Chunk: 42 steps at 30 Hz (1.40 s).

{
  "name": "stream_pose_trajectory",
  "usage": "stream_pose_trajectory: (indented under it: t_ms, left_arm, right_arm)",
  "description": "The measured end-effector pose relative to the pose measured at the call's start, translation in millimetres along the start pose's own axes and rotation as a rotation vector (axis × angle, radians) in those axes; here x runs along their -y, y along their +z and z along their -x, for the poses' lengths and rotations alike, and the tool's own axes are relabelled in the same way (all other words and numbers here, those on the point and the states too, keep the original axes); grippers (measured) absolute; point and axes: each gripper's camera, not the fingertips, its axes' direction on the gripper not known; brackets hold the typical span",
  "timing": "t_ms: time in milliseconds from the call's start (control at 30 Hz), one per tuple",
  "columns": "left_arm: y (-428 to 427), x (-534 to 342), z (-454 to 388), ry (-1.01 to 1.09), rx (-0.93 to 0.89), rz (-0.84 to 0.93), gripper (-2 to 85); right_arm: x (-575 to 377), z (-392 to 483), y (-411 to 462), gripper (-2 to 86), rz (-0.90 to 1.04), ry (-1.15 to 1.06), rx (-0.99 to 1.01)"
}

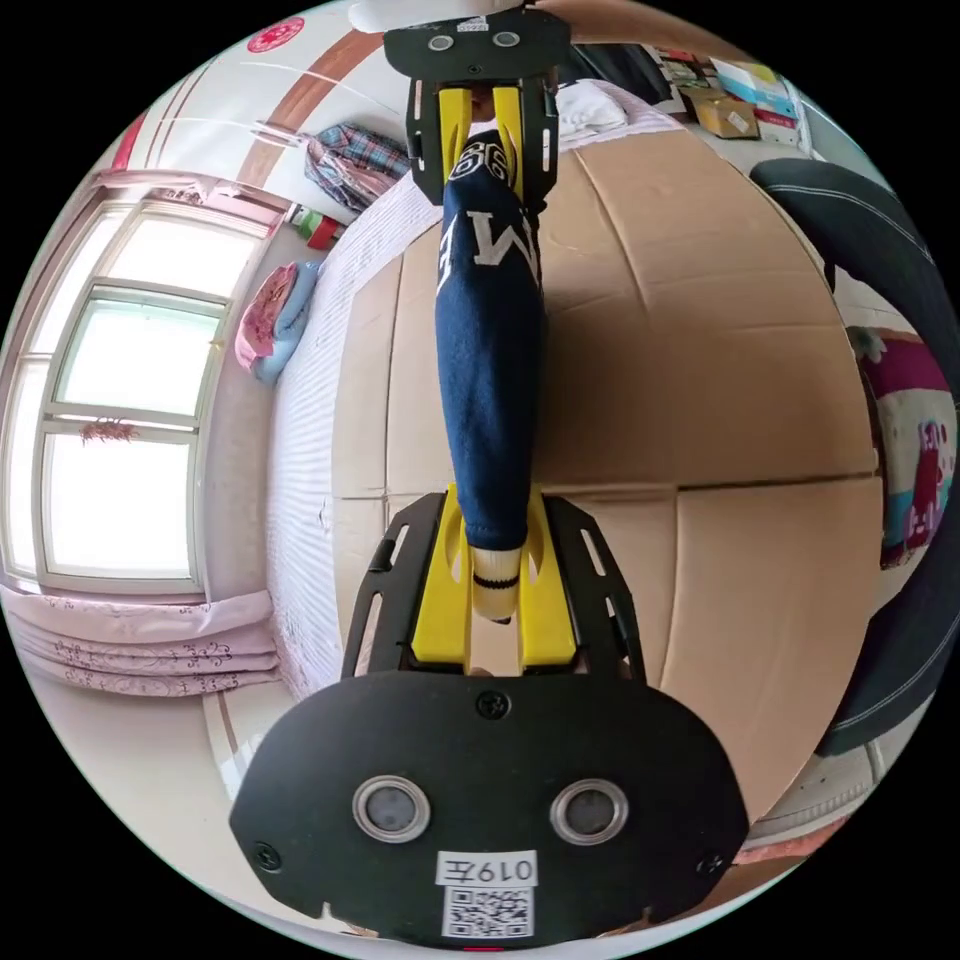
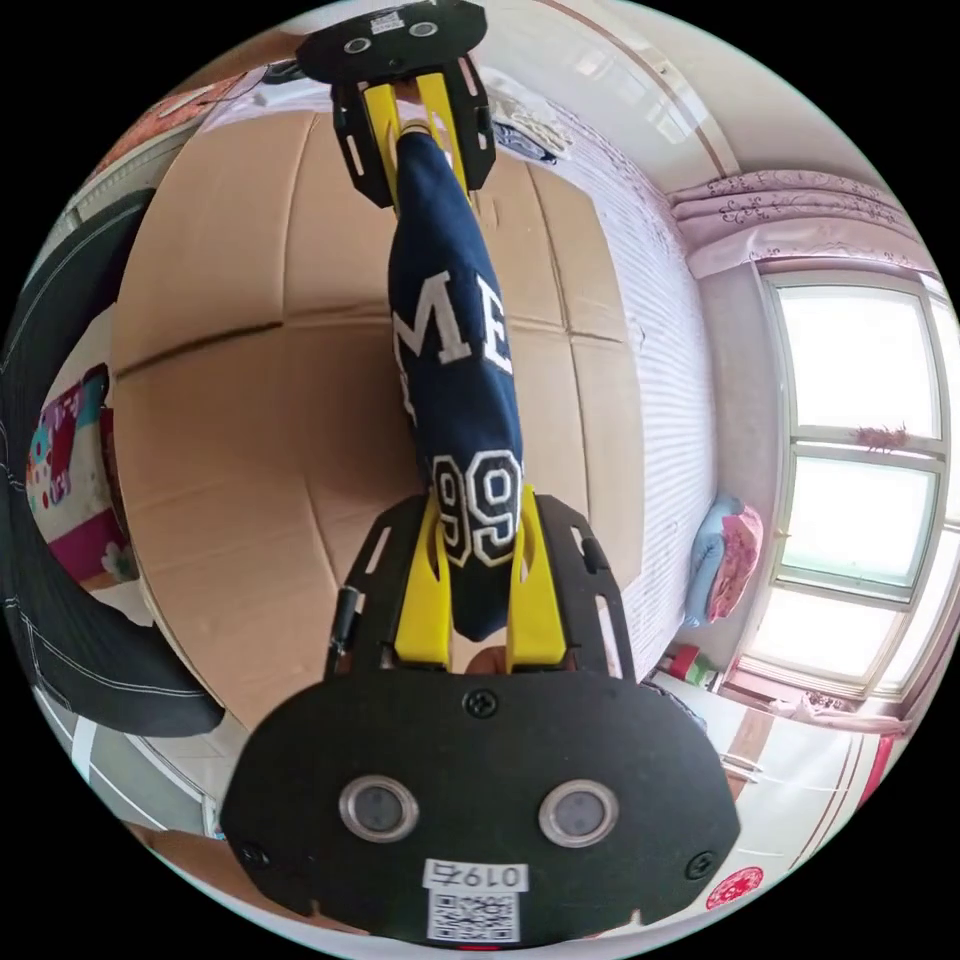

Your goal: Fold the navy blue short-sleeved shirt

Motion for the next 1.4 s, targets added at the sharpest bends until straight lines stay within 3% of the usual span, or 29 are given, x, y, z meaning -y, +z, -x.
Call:
stream_pose_trajectory:
  t_ms: [200,433,533,667,767,833,1033,1267,1400]
  left_arm:
    - [-34.5,-128.2,143.8,-0.089,-0.012,0.091,6.7]
    - [-51.6,-324.6,275.7,-0.169,0.044,0.210,6.3]
    - [-44.7,-410.7,331.0,-0.187,0.172,0.280,6.3]
    - [-16.0,-506.7,372.8,-0.158,0.485,0.382,6.6]
    - [36.4,-554.0,353.5,-0.030,0.732,0.494,7.0]
    - [75.8,-576.8,323.3,0.063,0.785,0.540,7.1]
    - [157.0,-611.7,205.0,0.173,0.441,0.504,7.1]
    - [151.8,-621.5,205.4,0.165,0.518,0.470,7.2]
    - [160.3,-623.8,193.0,0.222,0.445,0.502,7.6]
  right_arm:
    - [154.8,-91.8,-57.4,7.9,-0.141,-0.029,0.051]
    - [413.1,-156.3,-101.8,7.8,-0.264,-0.047,0.047]
    - [523.4,-180.7,-105.4,7.8,-0.307,0.009,-0.055]
    - [650.7,-166.5,-84.8,8.0,-0.351,0.078,-0.314]
    - [719.8,-106.0,-37.0,7.9,-0.317,0.058,-0.519]
    - [749.2,-59.3,-1.6,7.8,-0.282,0.031,-0.572]
    - [781.6,92.7,70.5,7.8,-0.155,-0.172,-0.443]
    - [780.1,110.5,47.7,8.3,-0.162,-0.130,-0.501]
    - [778.6,134.4,58.1,9.6,-0.092,-0.213,-0.494]
